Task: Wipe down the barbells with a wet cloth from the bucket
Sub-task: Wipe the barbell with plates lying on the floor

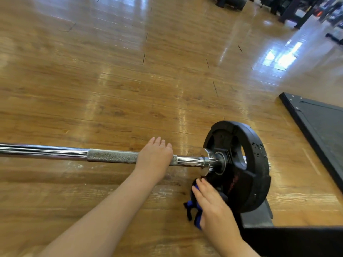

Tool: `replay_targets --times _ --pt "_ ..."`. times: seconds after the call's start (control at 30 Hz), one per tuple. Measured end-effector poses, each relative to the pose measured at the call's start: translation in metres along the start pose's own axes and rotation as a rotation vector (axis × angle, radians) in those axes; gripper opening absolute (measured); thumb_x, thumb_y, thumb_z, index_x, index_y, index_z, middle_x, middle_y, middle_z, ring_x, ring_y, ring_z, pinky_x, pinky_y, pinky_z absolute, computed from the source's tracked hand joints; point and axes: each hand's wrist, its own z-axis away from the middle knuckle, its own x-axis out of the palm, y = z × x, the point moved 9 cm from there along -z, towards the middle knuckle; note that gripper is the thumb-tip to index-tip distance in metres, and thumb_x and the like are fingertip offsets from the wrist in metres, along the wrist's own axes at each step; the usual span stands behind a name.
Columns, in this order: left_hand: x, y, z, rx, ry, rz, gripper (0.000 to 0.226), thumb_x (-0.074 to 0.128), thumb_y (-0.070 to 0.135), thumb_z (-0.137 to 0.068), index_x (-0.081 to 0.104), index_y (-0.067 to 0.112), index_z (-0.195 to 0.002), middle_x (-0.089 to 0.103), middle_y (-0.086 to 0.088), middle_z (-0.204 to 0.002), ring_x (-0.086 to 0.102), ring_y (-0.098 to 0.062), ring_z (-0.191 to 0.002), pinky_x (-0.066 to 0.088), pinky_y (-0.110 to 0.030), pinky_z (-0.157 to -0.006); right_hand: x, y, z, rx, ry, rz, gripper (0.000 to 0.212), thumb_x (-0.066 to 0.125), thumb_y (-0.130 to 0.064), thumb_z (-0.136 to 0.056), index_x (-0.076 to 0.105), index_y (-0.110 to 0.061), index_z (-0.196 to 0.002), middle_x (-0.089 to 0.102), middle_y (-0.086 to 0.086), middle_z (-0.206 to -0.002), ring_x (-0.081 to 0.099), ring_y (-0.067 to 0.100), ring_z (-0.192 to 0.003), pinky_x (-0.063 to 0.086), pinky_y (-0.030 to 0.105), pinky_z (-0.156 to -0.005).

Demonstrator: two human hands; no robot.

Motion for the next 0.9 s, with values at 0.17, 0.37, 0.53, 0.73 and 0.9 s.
replay_targets --times 0.17,0.37,0.53,0.73,0.9 --pt "-0.003 0.0 0.002 -0.004 0.033 0.001 0.057 0.04 0.002 -0.096 0.019 0.004 -0.149 0.022 -0.016 -0.155 0.016 -0.025 -0.145 0.008 -0.036 -0.118 -0.068 0.016 -0.044 0.121 0.357 -0.027 0.05 0.033 0.005 -0.079 0.052 0.007 -0.125 0.048 0.018 -0.133 0.037 0.031 -0.13 0.022 0.031 -0.115" --pt "-0.003 0.001 0.003 -0.005 0.03 -0.005 0.059 0.043 0.003 -0.096 0.018 0.006 -0.149 0.021 -0.014 -0.155 0.015 -0.025 -0.145 0.008 -0.035 -0.118 -0.024 0.031 -0.053 0.275 0.058 0.153 0.073 0.074 0.018 -0.048 0.055 0.016 -0.118 0.058 0.031 -0.118 0.058 0.043 -0.11 0.044 0.051 -0.092" --pt "-0.001 -0.001 0.002 -0.008 0.021 -0.016 0.062 0.044 0.002 -0.095 0.015 0.007 -0.15 0.019 -0.012 -0.156 0.013 -0.023 -0.146 0.007 -0.035 -0.118 -0.005 0.028 -0.018 0.348 -0.083 0.053 0.083 0.082 0.005 -0.044 0.052 0.014 -0.121 0.056 0.029 -0.123 0.059 0.042 -0.11 0.047 0.045 -0.088" --pt "-0.003 0.0 0.003 -0.015 0.01 -0.013 0.063 0.045 0.001 -0.094 0.017 0.008 -0.15 0.021 -0.011 -0.156 0.015 -0.022 -0.145 0.008 -0.034 -0.119 -0.045 0.026 -0.032 0.359 0.055 -0.052 0.066 0.055 0.015 -0.075 0.036 0.008 -0.138 0.046 0.018 -0.139 0.044 0.028 -0.13 0.021 0.031 -0.105" --pt "-0.002 0.001 0.003 -0.024 0.005 -0.027 0.064 0.046 0.0 -0.093 0.016 0.008 -0.15 0.02 -0.011 -0.156 0.014 -0.022 -0.145 0.008 -0.034 -0.119 -0.036 0.025 -0.06 0.246 0.125 0.011 0.063 0.067 0.015 -0.066 0.052 0.008 -0.127 0.052 0.025 -0.131 0.053 0.036 -0.12 0.038 0.048 -0.098"
